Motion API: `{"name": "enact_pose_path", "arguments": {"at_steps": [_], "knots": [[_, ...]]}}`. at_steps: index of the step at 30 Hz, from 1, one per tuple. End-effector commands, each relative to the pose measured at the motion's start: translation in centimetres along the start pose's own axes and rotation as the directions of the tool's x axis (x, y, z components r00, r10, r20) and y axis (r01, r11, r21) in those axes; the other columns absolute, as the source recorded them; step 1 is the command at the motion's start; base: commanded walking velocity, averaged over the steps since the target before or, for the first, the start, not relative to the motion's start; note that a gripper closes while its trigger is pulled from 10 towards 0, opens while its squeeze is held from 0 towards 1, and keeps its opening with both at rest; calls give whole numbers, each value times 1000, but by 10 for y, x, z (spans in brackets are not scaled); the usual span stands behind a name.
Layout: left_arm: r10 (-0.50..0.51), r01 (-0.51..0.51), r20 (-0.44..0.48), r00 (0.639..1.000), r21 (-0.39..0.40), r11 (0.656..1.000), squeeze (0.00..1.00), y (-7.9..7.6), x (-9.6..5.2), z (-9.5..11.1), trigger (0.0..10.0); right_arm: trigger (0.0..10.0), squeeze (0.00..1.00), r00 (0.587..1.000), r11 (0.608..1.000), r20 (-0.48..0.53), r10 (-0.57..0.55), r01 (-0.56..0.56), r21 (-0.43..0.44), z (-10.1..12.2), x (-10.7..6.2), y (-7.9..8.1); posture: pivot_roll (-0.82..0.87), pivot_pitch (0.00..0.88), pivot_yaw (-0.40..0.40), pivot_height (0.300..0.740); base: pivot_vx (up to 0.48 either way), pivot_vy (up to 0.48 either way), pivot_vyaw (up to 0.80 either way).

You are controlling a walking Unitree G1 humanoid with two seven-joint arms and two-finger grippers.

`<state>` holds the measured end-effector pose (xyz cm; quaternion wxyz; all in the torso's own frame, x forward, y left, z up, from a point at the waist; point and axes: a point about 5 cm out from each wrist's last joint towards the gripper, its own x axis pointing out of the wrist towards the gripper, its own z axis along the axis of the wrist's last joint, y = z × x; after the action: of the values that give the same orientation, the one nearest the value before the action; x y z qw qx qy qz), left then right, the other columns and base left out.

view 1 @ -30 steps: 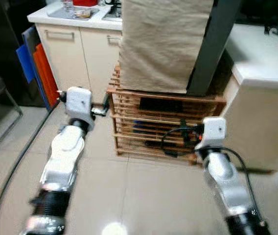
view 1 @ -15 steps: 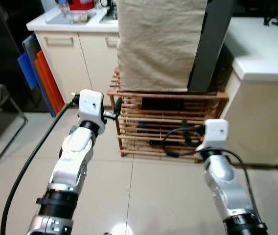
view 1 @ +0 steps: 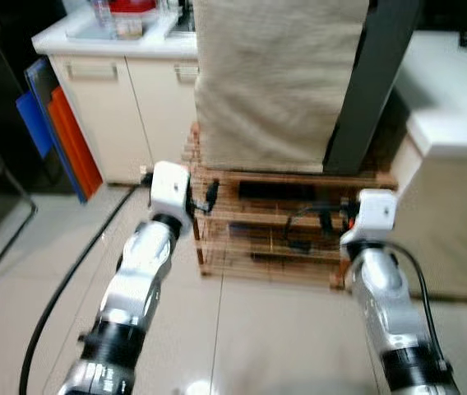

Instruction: Restocking fridge

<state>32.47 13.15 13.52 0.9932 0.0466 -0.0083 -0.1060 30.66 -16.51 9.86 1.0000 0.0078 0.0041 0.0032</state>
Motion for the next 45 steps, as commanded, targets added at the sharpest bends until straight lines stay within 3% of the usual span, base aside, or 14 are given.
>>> {"name": "enact_pose_path", "arguments": {"at_steps": [1, 7, 13, 18, 29, 45], "knots": [[40, -41, -17, 999, -10, 999, 0, 11, 0, -3, 10000, 10000, 0, 1000, 1000, -4, 22, -22, 5, 0, 1, 5, -92, 0, 6, 740, 0, 480, 0], [68, -69, -37, 997, -29, 997, 0, 17, 6, -6, 10000, 10000, 0, 1000, 1000, -8, 14, -14, -14, -1, 0, -1, -125, 0, 21, 740, 0, 480, -708], [27, -28, -47, 999, -23, 999, 0, 11, 11, -7, 10000, 10000, 0, 1000, 1000, 13, -18, 18, -11, 1, -2, -5, -159, 0, 64, 740, 0, 480, -740], [-21, 20, -13, 1000, -66, 998, 0, 7, 15, -1, 10000, 10000, 0, 999, 999, 14, -40, 40, -10, -1, -6, -9, -175, 0, 86, 740, 0, 475, -738], [11, -12, -9, 1000, -32, 999, 0, 21, 8, -5, 10000, 10000, 0, 999, 999, 17, -44, 44, -15, -7, -18, -9, -145, 0, 67, 740, 0, 470, -738], [70, -75, -77, 995, -67, 995, 0, 31, -6, -23, 10000, 10000, 0, 999, 999, -11, -44, 44, -14, -13, -23, -7, -141, 0, 69, 740, 0, 480, -728]]}}
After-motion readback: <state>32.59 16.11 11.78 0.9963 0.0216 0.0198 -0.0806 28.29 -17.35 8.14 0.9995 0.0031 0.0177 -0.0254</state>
